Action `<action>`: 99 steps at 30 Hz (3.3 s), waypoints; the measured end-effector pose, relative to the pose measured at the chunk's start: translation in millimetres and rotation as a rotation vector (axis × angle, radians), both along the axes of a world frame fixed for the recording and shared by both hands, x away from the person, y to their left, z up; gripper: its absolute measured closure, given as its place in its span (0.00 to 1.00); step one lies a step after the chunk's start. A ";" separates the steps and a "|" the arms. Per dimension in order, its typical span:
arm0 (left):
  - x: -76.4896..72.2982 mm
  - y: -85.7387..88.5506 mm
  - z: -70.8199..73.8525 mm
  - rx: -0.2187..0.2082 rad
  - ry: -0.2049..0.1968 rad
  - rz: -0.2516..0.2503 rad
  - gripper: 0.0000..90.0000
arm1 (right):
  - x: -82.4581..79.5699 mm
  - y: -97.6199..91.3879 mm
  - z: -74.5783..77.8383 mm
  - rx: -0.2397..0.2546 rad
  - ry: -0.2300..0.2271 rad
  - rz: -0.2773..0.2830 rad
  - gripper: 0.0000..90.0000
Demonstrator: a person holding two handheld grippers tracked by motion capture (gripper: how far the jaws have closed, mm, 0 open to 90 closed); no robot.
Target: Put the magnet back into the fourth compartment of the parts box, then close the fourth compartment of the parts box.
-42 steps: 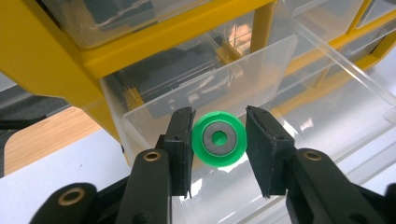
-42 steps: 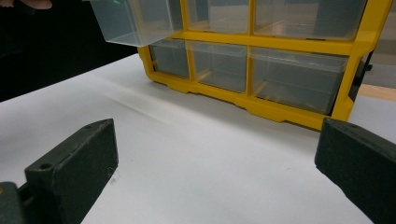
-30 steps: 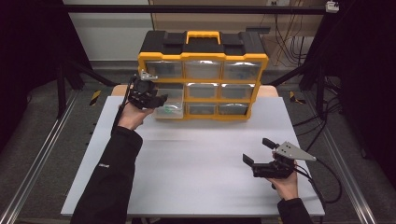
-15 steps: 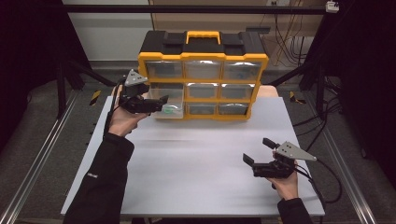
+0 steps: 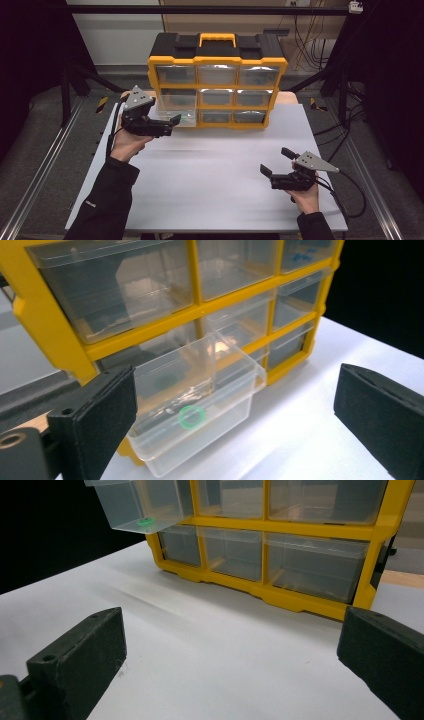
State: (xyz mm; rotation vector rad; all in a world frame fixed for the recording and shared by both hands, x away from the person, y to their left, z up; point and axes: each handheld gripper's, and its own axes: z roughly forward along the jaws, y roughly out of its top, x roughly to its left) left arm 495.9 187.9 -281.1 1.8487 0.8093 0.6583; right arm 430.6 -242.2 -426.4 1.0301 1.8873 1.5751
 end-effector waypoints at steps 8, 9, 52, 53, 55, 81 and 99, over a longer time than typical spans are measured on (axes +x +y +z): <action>-14.4 5.1 -13.4 -0.021 -0.019 -0.016 0.02 | -0.4 -0.7 0.7 0.001 0.000 -0.002 0.00; -15.7 6.0 -15.4 -0.025 -0.018 -0.018 0.03 | -0.3 -1.0 0.8 0.002 -0.002 -0.002 0.00; -2.9 -6.6 -78.3 0.057 0.068 0.041 0.71 | -0.5 0.2 0.0 0.005 -0.001 -0.003 0.00; -1.6 -6.8 -78.8 0.061 0.071 0.041 0.73 | -0.6 0.4 -0.1 0.004 0.002 -0.002 0.00; 0.7 -7.8 -79.8 0.063 0.070 0.051 0.77 | -0.4 0.7 -0.5 0.003 0.002 -0.002 0.00; 33.1 -8.1 -77.4 0.082 0.075 0.104 0.99 | 0.1 0.3 -1.0 0.005 -0.002 -0.003 0.00; 44.1 -10.8 -74.2 0.076 0.063 0.107 0.99 | -0.3 0.0 -0.6 0.002 0.001 -0.006 0.00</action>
